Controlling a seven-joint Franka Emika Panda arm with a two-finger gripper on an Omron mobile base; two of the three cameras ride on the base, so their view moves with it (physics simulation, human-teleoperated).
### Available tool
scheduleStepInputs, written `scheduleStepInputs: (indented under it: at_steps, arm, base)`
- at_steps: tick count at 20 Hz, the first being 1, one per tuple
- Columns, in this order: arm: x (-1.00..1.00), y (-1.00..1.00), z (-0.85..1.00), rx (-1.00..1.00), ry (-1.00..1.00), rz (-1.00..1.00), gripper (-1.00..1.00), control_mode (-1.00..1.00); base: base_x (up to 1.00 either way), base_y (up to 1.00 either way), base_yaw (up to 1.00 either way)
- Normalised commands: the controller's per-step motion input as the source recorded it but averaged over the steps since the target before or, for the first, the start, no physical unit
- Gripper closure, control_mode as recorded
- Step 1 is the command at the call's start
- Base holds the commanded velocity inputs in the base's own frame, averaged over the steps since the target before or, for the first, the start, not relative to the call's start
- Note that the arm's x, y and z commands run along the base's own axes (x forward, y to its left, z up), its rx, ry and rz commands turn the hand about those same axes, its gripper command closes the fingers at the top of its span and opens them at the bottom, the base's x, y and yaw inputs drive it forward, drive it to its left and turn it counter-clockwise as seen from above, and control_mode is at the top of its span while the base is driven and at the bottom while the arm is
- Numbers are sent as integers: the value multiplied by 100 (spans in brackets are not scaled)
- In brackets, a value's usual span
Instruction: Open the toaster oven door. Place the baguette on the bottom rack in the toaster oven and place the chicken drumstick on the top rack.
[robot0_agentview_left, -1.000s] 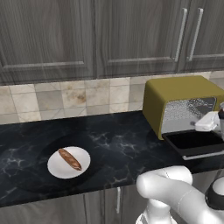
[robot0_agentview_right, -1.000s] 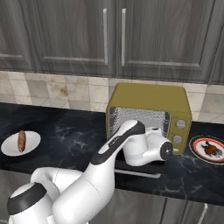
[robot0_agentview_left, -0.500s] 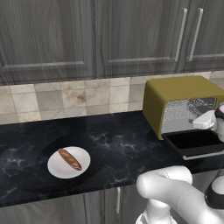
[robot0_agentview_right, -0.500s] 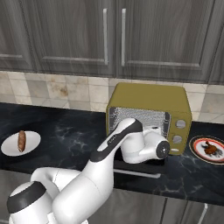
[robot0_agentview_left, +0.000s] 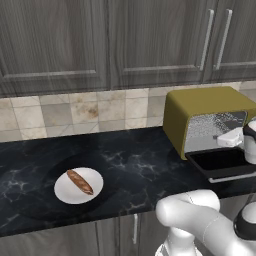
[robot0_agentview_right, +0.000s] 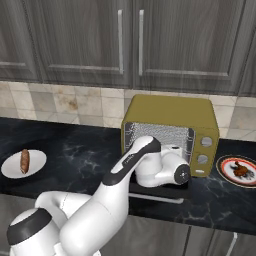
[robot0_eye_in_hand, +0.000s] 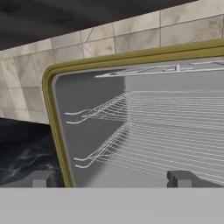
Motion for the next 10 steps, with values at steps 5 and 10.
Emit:
scheduleStepInputs:
  at_steps: [5, 10]
  arm:
    - [11, -6, 0, 7, 0, 0, -100, -100]
    - [22, 0, 0, 4, 0, 0, -100, -100]
  base:
    - [0, 0, 0]
    - [0, 0, 0]
